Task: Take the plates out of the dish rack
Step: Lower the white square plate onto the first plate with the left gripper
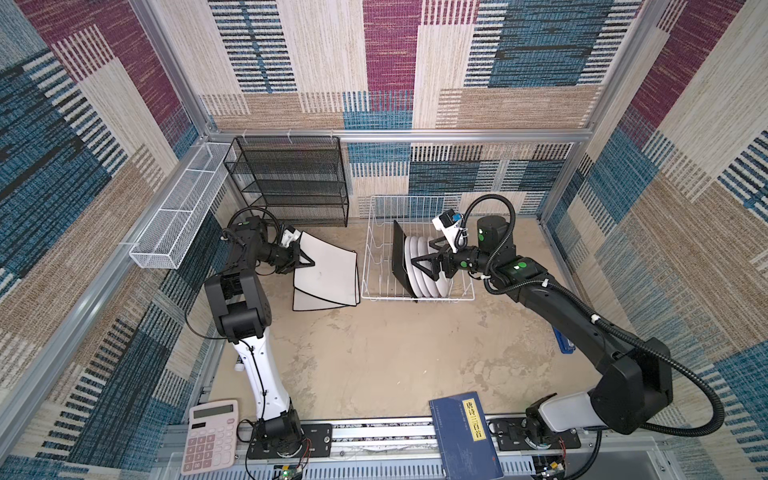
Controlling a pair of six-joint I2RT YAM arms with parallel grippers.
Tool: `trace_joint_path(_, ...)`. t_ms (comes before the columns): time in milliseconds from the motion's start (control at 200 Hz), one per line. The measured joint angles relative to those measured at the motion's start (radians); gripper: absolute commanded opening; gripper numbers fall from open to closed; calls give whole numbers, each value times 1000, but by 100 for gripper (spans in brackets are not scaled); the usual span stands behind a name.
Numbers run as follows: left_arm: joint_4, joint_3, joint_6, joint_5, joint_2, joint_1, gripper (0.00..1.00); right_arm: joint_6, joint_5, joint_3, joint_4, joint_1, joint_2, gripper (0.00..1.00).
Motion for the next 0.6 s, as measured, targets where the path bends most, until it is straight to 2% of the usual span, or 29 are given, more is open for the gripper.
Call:
trace_joint_path(95, 3, -5, 0, 8, 4, 2, 0, 0, -3, 0, 0, 0, -2, 99)
trace_joint_path(225, 5, -18, 0, 19, 6, 10, 8, 0, -4, 2, 0, 1, -5, 99)
trace_joint_path(456, 8, -34, 4, 33, 9, 21, 15, 0, -4, 3, 0, 1, -11, 99)
trace_joint_path(601, 9, -40, 5, 38, 10, 26, 15, 1, -4, 2, 0, 1, -16, 99)
